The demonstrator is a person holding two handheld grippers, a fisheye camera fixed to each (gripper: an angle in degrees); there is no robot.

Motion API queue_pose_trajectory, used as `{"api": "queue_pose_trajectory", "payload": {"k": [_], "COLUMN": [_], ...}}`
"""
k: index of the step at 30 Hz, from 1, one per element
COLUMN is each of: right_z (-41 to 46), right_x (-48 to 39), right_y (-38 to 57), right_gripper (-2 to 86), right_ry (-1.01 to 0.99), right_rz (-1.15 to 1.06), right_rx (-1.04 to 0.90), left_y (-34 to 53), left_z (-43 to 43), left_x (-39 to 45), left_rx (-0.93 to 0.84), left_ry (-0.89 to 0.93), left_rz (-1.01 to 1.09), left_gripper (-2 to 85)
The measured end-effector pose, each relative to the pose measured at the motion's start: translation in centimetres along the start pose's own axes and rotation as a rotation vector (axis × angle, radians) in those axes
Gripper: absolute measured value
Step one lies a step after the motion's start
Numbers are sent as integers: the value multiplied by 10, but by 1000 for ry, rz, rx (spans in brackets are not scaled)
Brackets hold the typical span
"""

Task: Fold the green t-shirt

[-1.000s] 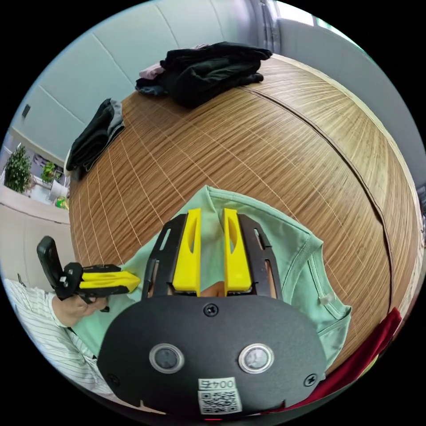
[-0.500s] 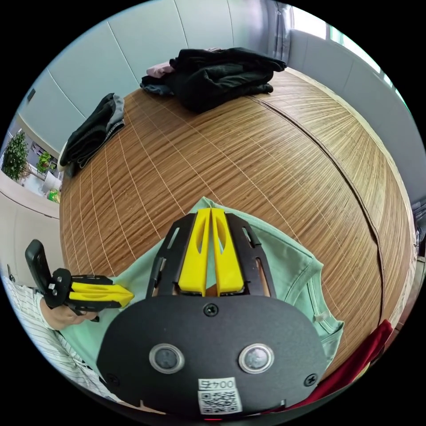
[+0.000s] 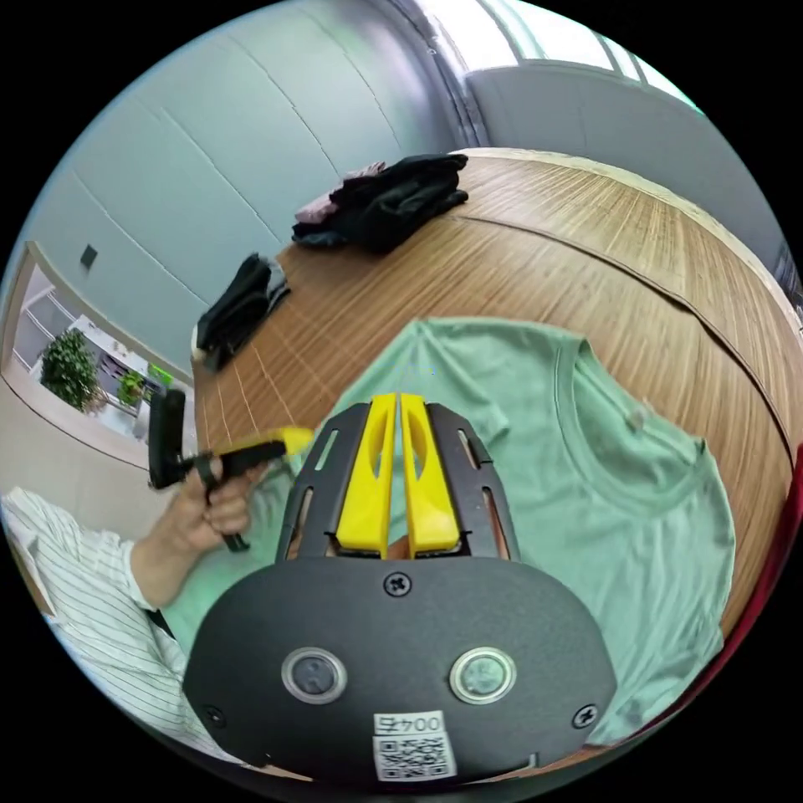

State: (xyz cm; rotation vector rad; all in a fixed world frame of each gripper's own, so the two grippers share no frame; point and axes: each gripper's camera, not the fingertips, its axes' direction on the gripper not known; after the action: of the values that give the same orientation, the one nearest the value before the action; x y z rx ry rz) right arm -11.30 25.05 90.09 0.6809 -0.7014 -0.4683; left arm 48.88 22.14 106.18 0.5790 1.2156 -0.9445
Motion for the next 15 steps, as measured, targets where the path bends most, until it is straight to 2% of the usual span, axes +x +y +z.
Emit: {"api": "queue_pose_trajectory", "payload": {"k": [3, 5, 7, 10, 11, 15], "right_z": [-11, -15, -16, -3, -13, -54], "right_x": [-37, -64, -80, -92, -92, -85], "right_y": [63, 91, 99, 107, 114, 119], "right_gripper": [-2, 0, 4, 8, 7, 10], "right_ry": [24, 44, 47, 99, 96, 47], "right_rz": [-41, -74, -109, -170, -178, -139], "right_rx": [-16, 0, -1, -135, -88, -74], "left_y": [-7, -11, -12, -11, -9, -2], "left_z": [16, 28, 32, 28, 26, 24], "left_x": [-13, -15, -14, -22, -28, -37], "left_rx": [-31, -70, -65, -15, -7, 20], "left_ry": [125, 138, 122, 10, -29, 46], "left_rz": [-77, -107, -125, -179, -209, -293], "left_gripper": [2, 3, 3, 4, 3, 3]}}
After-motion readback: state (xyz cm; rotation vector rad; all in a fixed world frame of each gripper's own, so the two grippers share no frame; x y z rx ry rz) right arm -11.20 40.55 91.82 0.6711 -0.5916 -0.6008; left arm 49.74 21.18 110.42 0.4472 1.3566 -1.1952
